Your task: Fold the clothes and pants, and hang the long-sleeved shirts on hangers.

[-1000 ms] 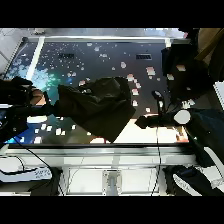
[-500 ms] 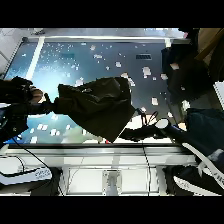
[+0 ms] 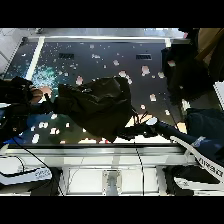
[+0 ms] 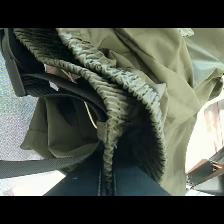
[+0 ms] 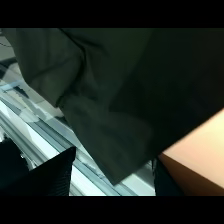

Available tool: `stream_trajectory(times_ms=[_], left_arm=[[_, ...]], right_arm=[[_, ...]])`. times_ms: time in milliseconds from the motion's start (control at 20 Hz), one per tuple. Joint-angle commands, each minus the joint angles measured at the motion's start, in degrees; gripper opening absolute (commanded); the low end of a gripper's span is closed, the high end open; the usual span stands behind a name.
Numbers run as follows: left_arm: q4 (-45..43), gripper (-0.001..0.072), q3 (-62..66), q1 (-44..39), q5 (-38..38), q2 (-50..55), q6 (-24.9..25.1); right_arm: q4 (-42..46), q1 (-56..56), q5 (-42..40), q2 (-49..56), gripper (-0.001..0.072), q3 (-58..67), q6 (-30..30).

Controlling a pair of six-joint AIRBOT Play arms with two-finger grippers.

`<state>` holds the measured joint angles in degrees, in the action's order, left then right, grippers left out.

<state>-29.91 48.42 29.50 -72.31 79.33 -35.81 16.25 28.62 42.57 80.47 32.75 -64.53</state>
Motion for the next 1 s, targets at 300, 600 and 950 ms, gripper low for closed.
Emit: stream_trajectory(times_ms=[300,600,950], left_arm=[[0.02,0.0037,0.04,0.02,0.0,-0.13,0.02],[0.0,0.0036,3.54,0.15,-1.49,-12.81,-8.98],[2.67,0.0036,19.56,0.17,-3.91,-40.52,-27.91]], right_arm=[[-0.85,4.87,-3.3,4.92,0.0013,11.17,1.77],[17.11,-2.95,8.07,-7.63,0.0008,25.81,-2.08],[27.71,-7.1,16.33,-30.97,0.0007,48.94,-9.62]])
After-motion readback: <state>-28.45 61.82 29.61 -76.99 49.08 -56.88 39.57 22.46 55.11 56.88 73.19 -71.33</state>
